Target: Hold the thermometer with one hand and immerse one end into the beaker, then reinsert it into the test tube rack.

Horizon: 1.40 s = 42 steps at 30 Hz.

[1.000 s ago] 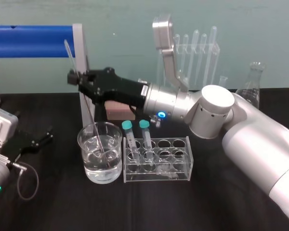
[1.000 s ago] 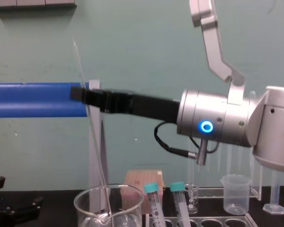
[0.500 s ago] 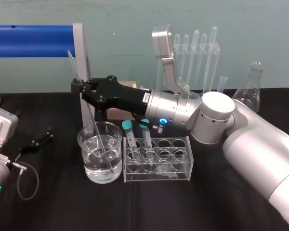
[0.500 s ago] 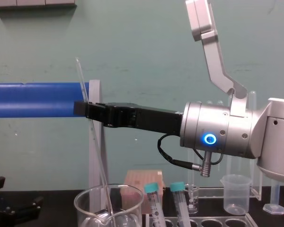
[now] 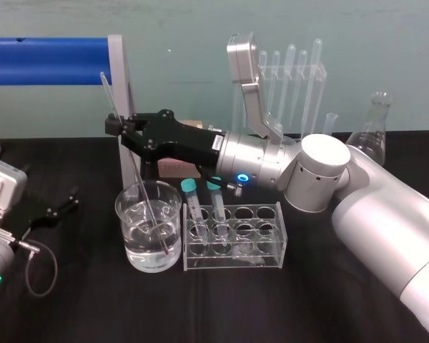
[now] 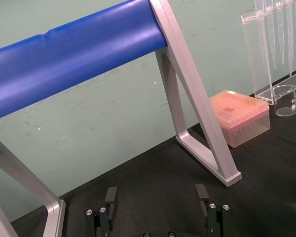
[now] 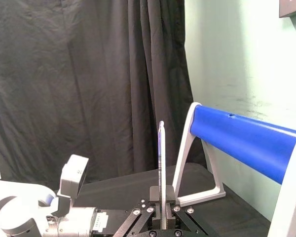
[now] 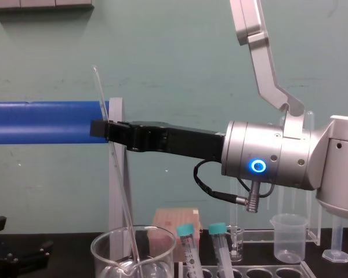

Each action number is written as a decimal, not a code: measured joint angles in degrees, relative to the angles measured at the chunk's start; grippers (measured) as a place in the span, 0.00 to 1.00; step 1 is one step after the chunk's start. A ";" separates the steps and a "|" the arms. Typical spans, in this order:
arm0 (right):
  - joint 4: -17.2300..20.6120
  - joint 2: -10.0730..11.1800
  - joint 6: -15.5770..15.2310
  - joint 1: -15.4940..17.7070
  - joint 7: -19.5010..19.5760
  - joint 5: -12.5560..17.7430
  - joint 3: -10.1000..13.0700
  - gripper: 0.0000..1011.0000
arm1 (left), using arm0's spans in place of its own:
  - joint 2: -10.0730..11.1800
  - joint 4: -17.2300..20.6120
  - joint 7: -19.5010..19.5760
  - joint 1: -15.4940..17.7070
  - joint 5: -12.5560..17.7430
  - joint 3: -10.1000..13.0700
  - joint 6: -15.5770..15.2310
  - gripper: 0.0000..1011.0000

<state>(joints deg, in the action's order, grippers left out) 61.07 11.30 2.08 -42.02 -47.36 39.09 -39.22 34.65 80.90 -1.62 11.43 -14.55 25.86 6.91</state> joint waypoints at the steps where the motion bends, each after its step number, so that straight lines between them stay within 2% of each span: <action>1: 0.04 0.00 0.00 0.01 0.01 -0.03 0.03 0.06 | 0.00 0.00 0.00 0.00 0.00 0.00 0.00 1.00; 42: -0.73 -0.42 -0.09 0.21 -0.69 -0.18 0.62 0.06 | 0.00 0.00 0.00 0.00 0.00 0.00 0.00 1.00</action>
<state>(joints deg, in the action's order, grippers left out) 60.34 10.88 1.99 -41.80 -48.05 38.91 -38.60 34.64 80.90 -1.62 11.43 -14.55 25.86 6.91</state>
